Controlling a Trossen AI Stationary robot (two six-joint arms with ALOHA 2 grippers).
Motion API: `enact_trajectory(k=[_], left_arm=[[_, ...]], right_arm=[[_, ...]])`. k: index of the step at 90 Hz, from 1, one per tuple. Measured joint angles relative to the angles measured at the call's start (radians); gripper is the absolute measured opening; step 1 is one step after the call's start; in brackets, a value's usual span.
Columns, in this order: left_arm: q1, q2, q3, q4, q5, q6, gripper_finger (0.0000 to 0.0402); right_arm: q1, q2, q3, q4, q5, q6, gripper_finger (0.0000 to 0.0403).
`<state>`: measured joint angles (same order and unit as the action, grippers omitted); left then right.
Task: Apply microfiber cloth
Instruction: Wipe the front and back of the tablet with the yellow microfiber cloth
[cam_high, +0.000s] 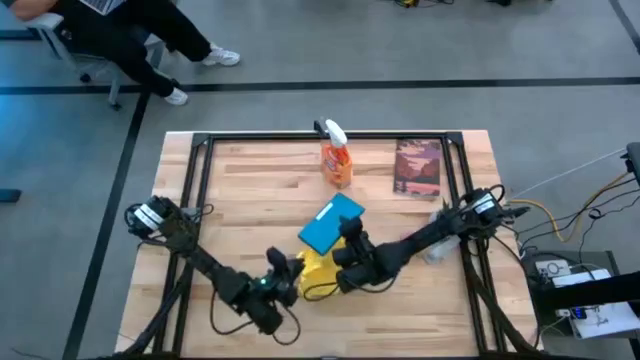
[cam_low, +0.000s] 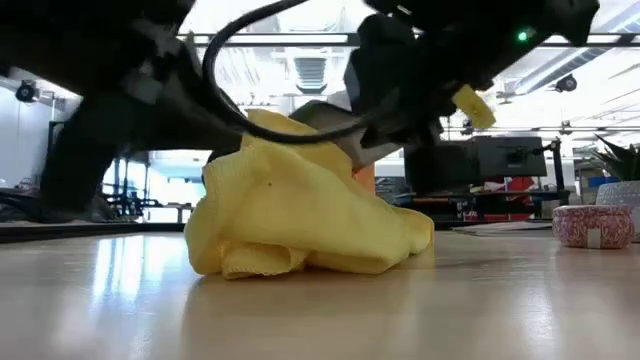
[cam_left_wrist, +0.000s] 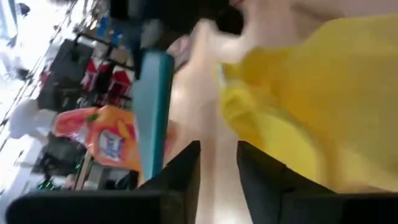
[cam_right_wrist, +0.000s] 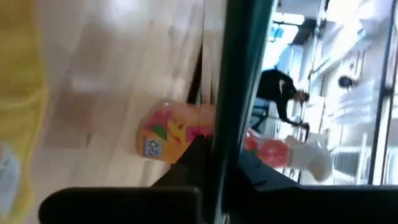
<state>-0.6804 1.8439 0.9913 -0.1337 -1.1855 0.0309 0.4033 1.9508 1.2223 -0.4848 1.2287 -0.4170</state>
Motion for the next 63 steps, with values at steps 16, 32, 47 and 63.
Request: enact_trajectory(k=[16,32,47,63], left_arm=[[-0.004,-0.003,0.0,0.005,-0.006,-0.059,0.0134],[0.0,-0.003,0.0,0.038,-0.006,-0.153,0.0177],[0.006,-0.003,0.001,0.127,0.073,-0.164,0.0214],[0.037,0.02,0.001,0.243,0.229,-0.145,0.0238]], right_arm=[[0.01,0.003,-0.01,0.0,-0.023,0.022,0.0008],[0.015,0.0,-0.012,-0.144,-0.031,0.137,0.0008],[0.016,-0.022,-0.013,-0.341,-0.058,0.371,0.0009],[0.046,-0.055,-0.025,-0.396,-0.121,0.472,0.0009]])
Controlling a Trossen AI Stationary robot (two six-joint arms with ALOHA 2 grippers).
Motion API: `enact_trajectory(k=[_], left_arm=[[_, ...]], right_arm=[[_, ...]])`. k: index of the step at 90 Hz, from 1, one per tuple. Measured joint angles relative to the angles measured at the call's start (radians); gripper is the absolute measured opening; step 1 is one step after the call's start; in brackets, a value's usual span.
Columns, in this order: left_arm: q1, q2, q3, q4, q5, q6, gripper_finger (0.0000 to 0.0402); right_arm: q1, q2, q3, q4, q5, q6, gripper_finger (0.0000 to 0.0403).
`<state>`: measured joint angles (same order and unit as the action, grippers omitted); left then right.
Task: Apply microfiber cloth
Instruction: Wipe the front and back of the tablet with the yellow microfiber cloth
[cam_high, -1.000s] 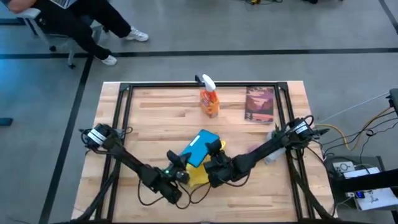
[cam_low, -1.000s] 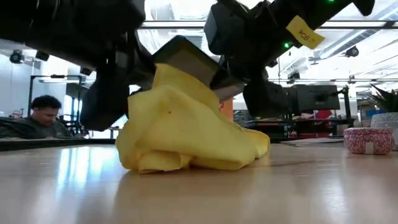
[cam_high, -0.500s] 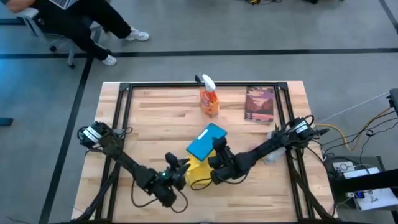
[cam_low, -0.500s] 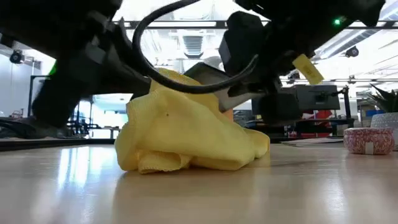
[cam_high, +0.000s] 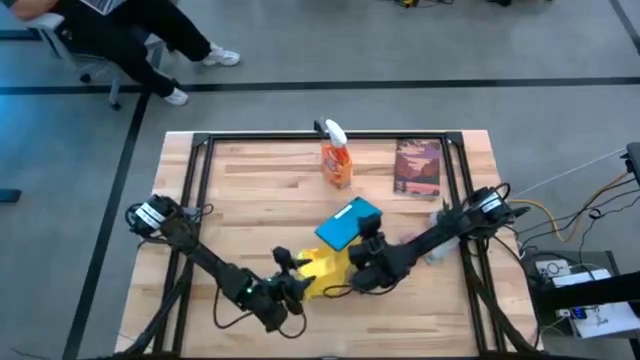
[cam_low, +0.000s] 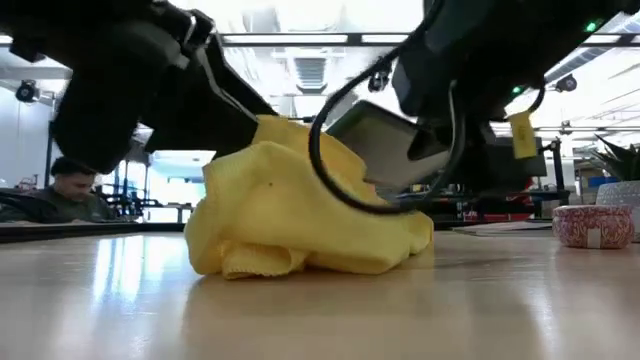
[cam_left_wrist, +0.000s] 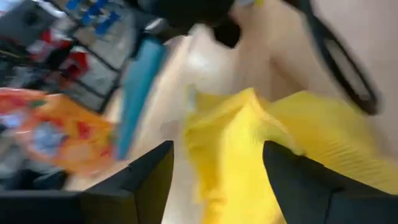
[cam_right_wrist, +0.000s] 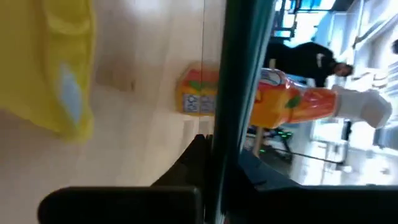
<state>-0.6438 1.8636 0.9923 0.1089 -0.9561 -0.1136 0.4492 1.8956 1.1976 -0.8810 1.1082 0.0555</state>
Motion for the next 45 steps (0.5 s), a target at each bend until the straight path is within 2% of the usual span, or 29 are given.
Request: enact_trajectory(k=[15,28,38,45], left_arm=[[0.061,0.058,0.0,0.114,0.151,0.033,0.0248],[0.106,0.101,0.0,0.129,0.265,0.026,0.0245],[0.119,0.125,0.0,0.142,0.315,0.006,0.0225],[0.12,0.129,0.002,0.119,0.315,-0.011,0.0194]], right_arm=[[0.049,-0.003,0.0,0.0,-0.01,-0.001,0.0009],[0.078,-0.005,0.003,0.001,-0.01,0.005,0.0009],[0.088,-0.005,0.003,-0.01,-0.009,0.024,0.0009],[0.094,-0.005,0.003,-0.009,-0.009,0.031,0.0009]])
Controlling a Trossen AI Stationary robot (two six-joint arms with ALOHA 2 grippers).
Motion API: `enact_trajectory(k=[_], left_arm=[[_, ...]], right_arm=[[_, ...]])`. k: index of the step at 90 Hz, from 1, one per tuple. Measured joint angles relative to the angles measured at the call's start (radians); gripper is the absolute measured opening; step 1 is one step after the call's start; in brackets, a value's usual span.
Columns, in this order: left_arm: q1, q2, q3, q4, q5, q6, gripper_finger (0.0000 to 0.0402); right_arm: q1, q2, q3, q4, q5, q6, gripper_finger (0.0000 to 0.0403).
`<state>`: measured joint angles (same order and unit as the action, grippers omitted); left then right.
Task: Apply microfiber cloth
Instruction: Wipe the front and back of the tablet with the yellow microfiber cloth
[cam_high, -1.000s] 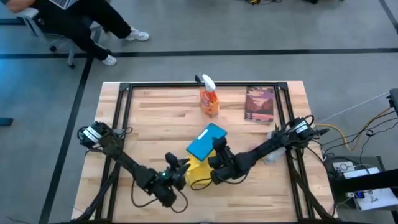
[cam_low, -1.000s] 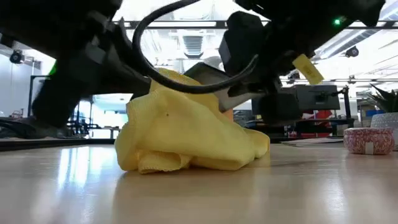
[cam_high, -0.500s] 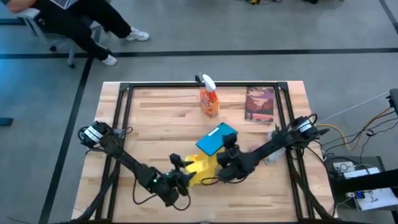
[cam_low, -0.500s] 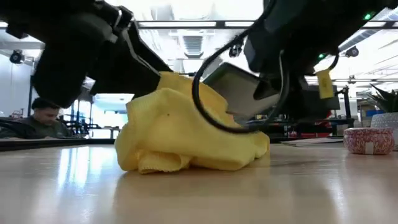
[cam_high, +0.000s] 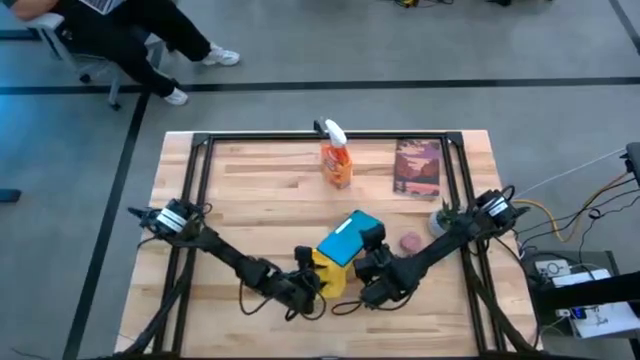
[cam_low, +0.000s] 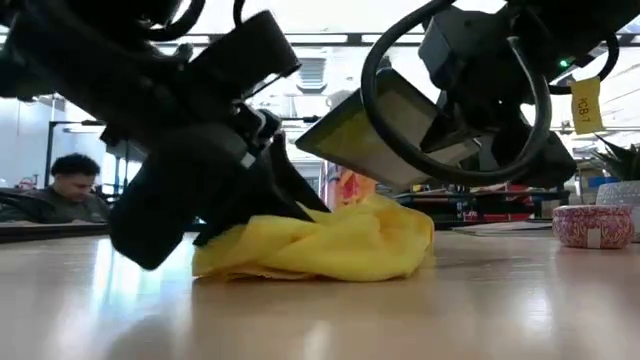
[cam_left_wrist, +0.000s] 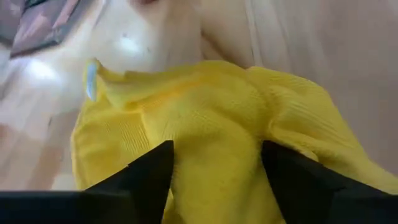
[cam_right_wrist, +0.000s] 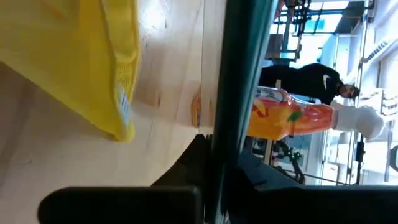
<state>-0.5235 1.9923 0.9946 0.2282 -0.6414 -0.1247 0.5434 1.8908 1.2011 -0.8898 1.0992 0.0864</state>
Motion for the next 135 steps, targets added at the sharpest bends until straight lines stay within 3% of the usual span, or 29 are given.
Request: enact_trajectory(k=[18,23,46,66,89,114,123,135], left_arm=[[-0.009,-0.05,-0.001,-0.172,-0.03,-0.027,0.004],[-0.011,-0.084,-0.003,-0.244,-0.031,-0.037,0.0015],[-0.06,-0.295,-0.003,-0.469,-0.059,-0.104,0.0004],[-0.088,-0.439,-0.003,-0.458,-0.285,-0.041,0.0002],[-0.043,-0.336,-0.003,-0.199,-0.213,0.1,0.0001],[-0.032,-0.229,-0.003,0.058,-0.213,0.219,0.0],[-0.015,-0.224,-0.001,0.03,-0.213,0.218,0.0],[-0.006,-0.23,0.0,-0.126,-0.22,0.143,0.0]], right_arm=[[0.016,0.0,-0.012,0.001,-0.001,0.035,0.0009],[0.018,0.0,-0.019,0.003,-0.003,0.036,0.0009],[0.021,0.002,-0.05,0.013,-0.009,0.073,0.0009],[0.021,0.002,-0.054,0.131,-0.037,0.002,0.0009],[-0.009,0.003,-0.011,0.227,-0.036,-0.031,0.0009],[-0.02,0.009,-0.014,0.305,-0.092,-0.095,0.0009],[-0.017,0.011,-0.014,0.366,-0.094,-0.154,0.0009],[-0.011,0.011,-0.014,0.373,-0.091,-0.172,0.0009]])
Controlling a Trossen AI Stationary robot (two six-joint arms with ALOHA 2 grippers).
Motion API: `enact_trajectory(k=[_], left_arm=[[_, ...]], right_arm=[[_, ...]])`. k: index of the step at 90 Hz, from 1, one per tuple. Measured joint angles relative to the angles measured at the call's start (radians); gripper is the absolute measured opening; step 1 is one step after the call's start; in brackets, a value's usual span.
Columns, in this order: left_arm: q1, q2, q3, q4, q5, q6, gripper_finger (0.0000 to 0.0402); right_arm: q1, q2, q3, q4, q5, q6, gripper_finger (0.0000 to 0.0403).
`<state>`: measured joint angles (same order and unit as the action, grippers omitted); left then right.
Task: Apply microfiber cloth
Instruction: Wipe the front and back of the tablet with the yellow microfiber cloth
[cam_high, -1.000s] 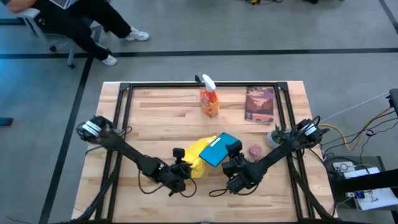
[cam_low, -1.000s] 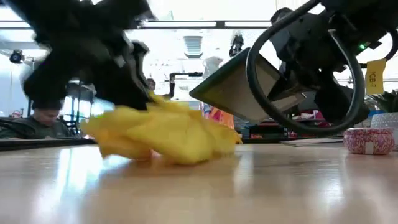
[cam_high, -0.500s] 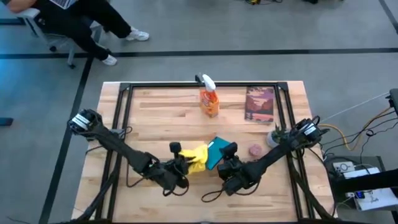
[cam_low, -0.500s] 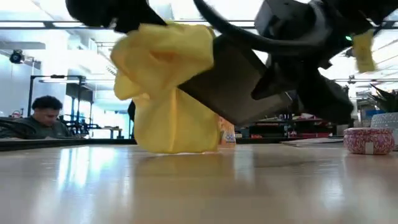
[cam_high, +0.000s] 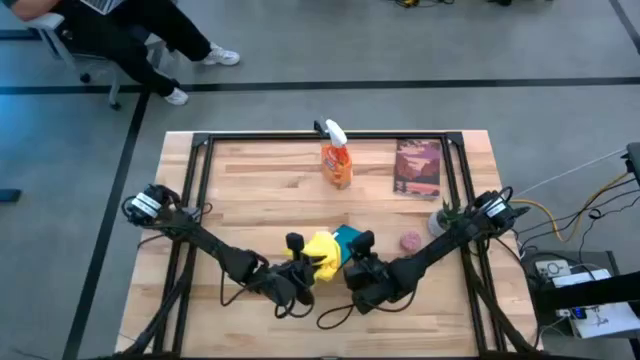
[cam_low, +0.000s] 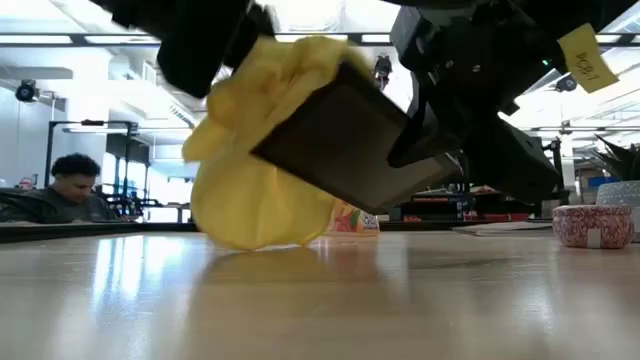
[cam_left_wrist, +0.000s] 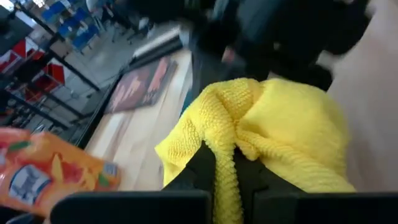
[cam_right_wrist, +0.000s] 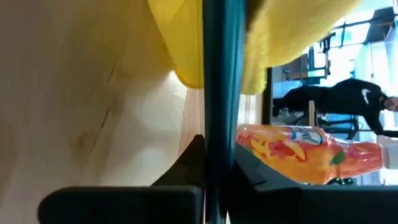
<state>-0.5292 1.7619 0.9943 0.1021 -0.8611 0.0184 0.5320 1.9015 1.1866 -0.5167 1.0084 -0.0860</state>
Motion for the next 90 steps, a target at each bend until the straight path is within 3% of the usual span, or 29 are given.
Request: enact_trajectory(k=[21,52,65,78,90], left_arm=[[0.0,-0.01,0.0,-0.22,-0.002,-0.126,0.0],[-0.013,-0.019,-0.003,-0.399,-0.004,-0.263,0.0],[-0.06,-0.042,-0.004,-0.516,-0.082,-0.407,0.0],[-0.094,-0.047,-0.004,-0.449,-0.198,-0.408,0.0],[-0.093,-0.037,-0.004,-0.311,-0.23,-0.322,0.0]], right_arm=[[0.009,-0.001,0.0,-0.001,0.001,-0.007,0.0009],[0.016,-0.005,0.0,-0.055,0.012,0.079,0.0009],[0.014,-0.008,0.0,-0.061,0.032,0.146,0.0009],[0.01,-0.008,0.0,-0.062,0.016,0.166,0.0009],[-0.008,-0.008,-0.001,-0.014,-0.046,0.164,0.0009]])
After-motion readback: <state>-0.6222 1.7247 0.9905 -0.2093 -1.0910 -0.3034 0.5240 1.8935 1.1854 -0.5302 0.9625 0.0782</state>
